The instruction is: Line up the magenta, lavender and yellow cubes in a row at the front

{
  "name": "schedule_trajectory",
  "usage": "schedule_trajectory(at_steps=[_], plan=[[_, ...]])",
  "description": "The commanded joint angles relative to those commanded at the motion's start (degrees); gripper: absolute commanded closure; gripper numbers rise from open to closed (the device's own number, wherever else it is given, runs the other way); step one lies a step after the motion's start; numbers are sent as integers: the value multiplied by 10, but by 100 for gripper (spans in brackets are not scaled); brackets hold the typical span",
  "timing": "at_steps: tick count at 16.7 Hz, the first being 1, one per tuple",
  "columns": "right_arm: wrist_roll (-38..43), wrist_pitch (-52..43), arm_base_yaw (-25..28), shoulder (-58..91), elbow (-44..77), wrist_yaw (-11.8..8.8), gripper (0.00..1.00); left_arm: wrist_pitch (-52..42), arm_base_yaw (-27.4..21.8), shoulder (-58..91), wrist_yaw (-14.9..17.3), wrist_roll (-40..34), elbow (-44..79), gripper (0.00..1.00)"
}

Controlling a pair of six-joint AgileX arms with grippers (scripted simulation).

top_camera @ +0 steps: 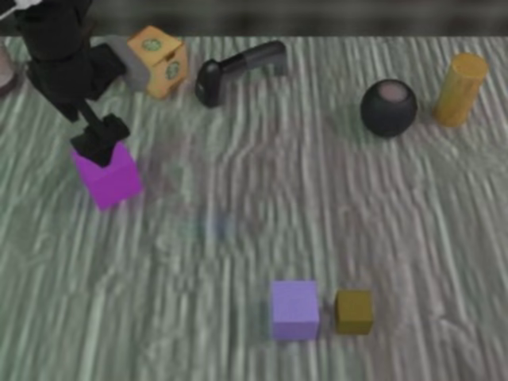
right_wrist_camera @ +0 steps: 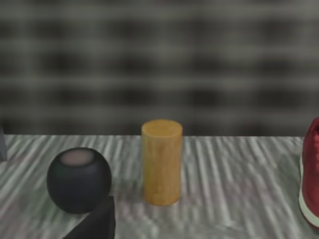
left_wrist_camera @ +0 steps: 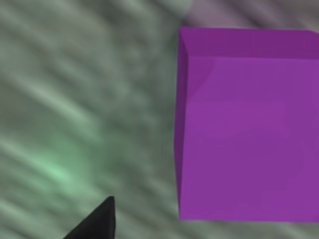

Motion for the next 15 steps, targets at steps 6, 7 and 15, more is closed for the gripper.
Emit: schedule_trajectory(at_steps=[6, 7, 15], plan=[[0, 0, 0, 0, 0, 0, 0, 10, 2, 1, 0, 0, -10, 0], [0, 0, 0, 0, 0, 0, 0, 24, 1, 5, 0, 1, -21, 0], [0, 0, 0, 0, 0, 0, 0, 173, 1, 49, 1, 1, -124, 0]])
